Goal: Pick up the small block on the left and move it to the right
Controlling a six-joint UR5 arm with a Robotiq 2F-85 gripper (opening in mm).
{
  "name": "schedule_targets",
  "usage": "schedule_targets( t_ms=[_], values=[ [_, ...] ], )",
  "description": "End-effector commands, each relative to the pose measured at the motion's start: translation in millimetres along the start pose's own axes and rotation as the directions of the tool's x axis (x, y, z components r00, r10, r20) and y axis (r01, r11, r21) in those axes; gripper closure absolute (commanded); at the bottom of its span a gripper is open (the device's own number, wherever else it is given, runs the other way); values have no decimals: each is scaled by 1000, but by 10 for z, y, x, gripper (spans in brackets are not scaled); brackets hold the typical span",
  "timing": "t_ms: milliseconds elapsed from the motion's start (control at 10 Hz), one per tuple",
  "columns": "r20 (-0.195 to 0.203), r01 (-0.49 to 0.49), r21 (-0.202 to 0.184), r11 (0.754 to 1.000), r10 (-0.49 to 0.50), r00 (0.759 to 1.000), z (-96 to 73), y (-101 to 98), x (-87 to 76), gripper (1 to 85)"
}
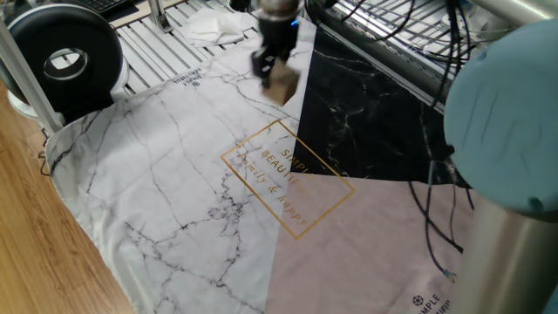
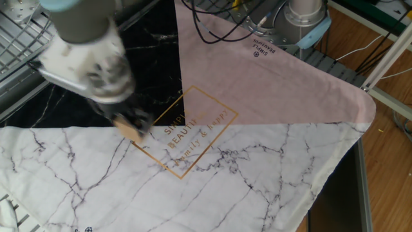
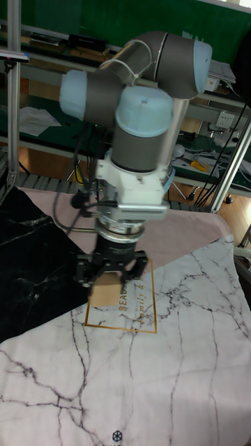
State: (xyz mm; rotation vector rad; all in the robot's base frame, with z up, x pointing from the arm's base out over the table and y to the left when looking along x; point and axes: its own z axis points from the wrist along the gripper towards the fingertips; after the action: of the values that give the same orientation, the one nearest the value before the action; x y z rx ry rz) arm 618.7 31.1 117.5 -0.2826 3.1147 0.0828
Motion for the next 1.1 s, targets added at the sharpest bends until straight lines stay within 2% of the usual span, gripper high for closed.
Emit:
schedule_targets(
  t_ms=[0, 100, 200, 300, 400, 500, 600, 700, 800, 900, 1000],
  values=[
    [-35, -177, -35, 984, 176, 984, 101, 814, 65, 847],
    [-33, -226, -36, 973, 225, 974, 190, 1018, 49, 847],
    [-16, -254, -66, 965, 254, 967, 292, 1204, -9, 847],
    [-13, -282, -67, 957, 282, 959, 411, 1347, -16, 847],
    [-2, -304, -50, 951, 305, 952, 534, 1435, -18, 847],
    [-6, -319, -20, 948, 319, 948, 601, 1464, -15, 847],
    [13, -328, -28, 944, 328, 945, 608, 1522, -72, 847],
    [33, -343, -44, 938, 345, 938, 604, 1601, -131, 847],
    [36, -361, -101, 927, 366, 930, 599, 1757, -169, 847],
    [48, -381, -100, 919, 387, 921, 634, 1741, -180, 847],
    [63, -394, -67, 917, 398, 915, 696, 1643, -177, 847]
  ],
)
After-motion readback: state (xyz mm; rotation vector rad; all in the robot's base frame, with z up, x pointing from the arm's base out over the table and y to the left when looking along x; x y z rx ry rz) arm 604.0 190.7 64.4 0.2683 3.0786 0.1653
